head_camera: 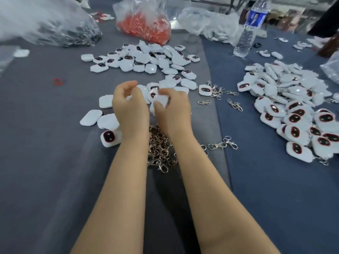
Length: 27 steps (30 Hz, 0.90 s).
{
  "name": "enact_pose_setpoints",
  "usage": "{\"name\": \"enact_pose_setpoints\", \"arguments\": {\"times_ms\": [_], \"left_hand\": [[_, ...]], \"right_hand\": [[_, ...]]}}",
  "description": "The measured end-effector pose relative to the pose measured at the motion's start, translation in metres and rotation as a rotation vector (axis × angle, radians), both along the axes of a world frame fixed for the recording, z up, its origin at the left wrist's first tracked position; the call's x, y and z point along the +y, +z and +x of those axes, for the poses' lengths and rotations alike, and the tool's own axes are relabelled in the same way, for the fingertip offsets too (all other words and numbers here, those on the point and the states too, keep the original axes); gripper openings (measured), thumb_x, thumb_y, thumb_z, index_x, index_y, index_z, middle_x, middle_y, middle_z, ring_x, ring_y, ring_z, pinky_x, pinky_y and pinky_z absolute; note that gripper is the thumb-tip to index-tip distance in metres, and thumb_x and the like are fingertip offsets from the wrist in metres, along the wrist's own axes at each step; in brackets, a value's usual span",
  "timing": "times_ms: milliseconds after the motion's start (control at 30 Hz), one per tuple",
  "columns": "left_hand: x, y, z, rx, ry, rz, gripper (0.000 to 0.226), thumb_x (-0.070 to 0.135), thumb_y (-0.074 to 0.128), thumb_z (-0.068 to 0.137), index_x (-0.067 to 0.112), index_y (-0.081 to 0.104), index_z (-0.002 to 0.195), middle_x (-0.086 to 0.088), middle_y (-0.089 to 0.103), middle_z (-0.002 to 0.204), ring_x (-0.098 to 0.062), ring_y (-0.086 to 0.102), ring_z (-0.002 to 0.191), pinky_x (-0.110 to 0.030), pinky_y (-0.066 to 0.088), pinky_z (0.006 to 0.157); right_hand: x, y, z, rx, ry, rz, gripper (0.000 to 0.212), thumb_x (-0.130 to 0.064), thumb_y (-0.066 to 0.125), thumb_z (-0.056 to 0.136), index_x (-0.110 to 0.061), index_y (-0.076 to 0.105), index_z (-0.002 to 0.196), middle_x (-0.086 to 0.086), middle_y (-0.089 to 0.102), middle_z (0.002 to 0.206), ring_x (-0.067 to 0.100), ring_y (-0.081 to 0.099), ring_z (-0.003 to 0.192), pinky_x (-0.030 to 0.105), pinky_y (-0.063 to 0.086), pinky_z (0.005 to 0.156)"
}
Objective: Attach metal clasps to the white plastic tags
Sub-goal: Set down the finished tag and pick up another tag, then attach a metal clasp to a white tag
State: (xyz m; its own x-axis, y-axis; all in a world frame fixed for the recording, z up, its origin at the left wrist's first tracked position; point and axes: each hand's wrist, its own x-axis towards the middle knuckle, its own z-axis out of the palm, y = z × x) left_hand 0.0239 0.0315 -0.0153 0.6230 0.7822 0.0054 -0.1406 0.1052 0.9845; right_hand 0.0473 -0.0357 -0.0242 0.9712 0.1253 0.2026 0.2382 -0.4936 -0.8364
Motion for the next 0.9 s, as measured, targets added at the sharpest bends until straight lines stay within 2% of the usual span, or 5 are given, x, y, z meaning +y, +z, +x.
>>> {"name": "enact_pose_setpoints", "arguments": {"times_ms": [200,367,533,633,900], "left_hand": [[-0.038,-0.002,0.006,0.072,-0.535,0.344,0.021,0.016,0.057,0.087,0.025,0.065,0.105,0.018,0.065,0.096,0.009,0.060,0.084,-0.011,0.045,0.078],[-0.057,-0.015,0.011,0.113,-0.512,0.428,0.017,0.017,0.063,0.087,0.018,0.063,0.104,0.004,0.068,0.097,0.000,0.064,0.077,-0.021,0.051,0.080],[-0.049,-0.011,0.009,0.084,-0.370,0.017,0.009,0.016,0.052,0.095,0.015,0.058,0.088,-0.003,0.070,0.081,-0.006,0.068,0.060,-0.024,0.057,0.059],[-0.040,-0.007,0.007,0.013,-0.394,-0.421,0.011,0.013,0.053,0.094,0.012,0.060,0.086,-0.002,0.072,0.075,-0.008,0.070,0.068,-0.020,0.057,0.060],[-0.039,-0.010,0.010,0.005,-0.429,-0.630,0.032,0.018,0.053,0.096,0.014,0.054,0.128,0.005,0.065,0.090,-0.001,0.056,0.067,-0.012,0.047,0.056]], "right_hand": [[-0.059,0.017,0.021,0.115,-0.143,0.275,0.019,-0.027,0.065,0.086,-0.011,0.072,0.093,0.005,0.071,0.086,0.021,0.067,0.087,0.044,0.053,0.088],[-0.085,0.011,0.021,0.173,-0.143,0.430,0.028,-0.027,0.056,0.094,-0.007,0.067,0.077,0.003,0.063,0.069,0.010,0.060,0.061,0.035,0.055,0.073],[-0.080,-0.018,0.013,-0.049,-0.029,-0.240,0.029,-0.019,0.046,0.097,-0.019,0.061,0.122,0.002,0.063,0.122,0.019,0.054,0.115,0.029,0.038,0.099],[-0.066,-0.025,0.009,-0.104,0.103,-0.535,0.025,-0.021,0.049,0.095,-0.025,0.060,0.117,0.000,0.061,0.120,0.023,0.049,0.117,0.042,0.035,0.104],[-0.064,-0.020,0.009,0.022,0.009,-0.491,0.017,-0.015,0.054,0.093,-0.013,0.049,0.109,0.008,0.059,0.111,0.029,0.052,0.107,0.041,0.041,0.093]]}}
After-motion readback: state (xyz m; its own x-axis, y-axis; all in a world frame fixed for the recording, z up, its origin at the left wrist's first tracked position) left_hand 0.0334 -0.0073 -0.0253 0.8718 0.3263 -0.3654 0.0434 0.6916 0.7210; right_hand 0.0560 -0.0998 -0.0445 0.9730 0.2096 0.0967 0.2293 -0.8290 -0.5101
